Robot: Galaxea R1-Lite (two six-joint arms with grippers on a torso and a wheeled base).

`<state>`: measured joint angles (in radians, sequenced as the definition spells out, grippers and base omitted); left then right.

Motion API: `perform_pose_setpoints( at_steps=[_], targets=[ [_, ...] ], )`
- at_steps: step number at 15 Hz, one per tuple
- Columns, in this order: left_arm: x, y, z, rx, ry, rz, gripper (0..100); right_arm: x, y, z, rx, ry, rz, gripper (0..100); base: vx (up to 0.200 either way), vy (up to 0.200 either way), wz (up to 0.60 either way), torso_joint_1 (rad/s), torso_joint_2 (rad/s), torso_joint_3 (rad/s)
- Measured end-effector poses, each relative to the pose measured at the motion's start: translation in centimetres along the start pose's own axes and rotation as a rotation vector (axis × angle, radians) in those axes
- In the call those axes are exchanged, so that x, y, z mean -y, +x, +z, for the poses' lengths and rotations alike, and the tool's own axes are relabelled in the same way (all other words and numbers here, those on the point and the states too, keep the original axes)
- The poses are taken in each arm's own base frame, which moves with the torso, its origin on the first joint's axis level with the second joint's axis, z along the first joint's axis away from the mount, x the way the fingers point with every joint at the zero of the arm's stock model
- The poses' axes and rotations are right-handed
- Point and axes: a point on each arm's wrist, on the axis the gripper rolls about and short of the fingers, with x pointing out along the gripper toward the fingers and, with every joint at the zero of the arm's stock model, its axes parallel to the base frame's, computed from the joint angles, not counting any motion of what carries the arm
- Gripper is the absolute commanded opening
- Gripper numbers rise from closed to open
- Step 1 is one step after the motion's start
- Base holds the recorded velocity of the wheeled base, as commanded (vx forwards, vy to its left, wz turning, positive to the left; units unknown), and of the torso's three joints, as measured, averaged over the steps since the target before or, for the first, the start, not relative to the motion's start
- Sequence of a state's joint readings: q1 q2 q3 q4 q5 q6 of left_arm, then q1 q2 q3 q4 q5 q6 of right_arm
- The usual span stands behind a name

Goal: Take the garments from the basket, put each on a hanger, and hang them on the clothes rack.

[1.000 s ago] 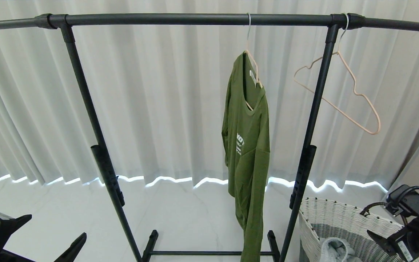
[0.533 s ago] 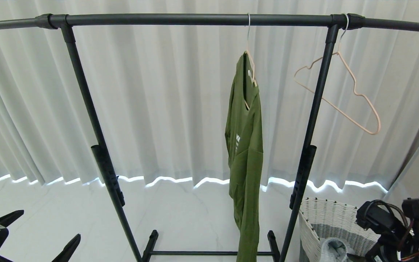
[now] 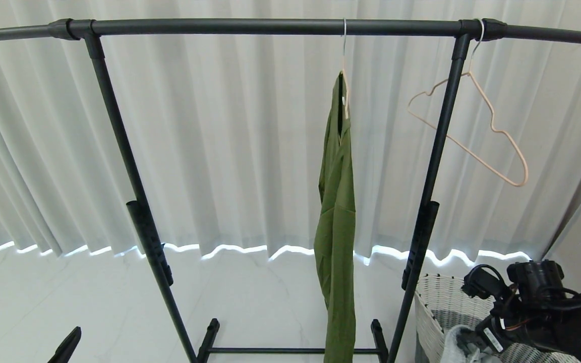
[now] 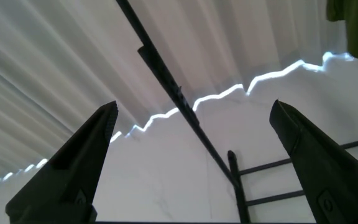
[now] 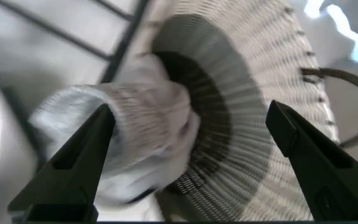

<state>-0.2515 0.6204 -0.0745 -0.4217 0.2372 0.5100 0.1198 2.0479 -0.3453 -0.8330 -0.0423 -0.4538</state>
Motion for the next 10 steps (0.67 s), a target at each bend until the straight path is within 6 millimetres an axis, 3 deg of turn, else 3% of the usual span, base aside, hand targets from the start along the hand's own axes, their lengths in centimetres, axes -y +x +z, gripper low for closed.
perform_pose_setpoints(
  at_steps=[5, 10],
  targets=[
    [0.0, -0.5, -0.2, 0.018, 0.018, 0.017, 100, -0.3, 1.5, -0.8, -0.009, 0.003, -0.017, 0, 0.000, 0.000, 0.00, 0.000, 0.00, 0.000],
    [1.1, -0.6, -2.1, -0.050, 0.002, -0.059, 100, -0.4, -0.9, 0.7, 0.042, -0.023, -0.025, 0, 0.000, 0.000, 0.00, 0.000, 0.00, 0.000]
  ],
)
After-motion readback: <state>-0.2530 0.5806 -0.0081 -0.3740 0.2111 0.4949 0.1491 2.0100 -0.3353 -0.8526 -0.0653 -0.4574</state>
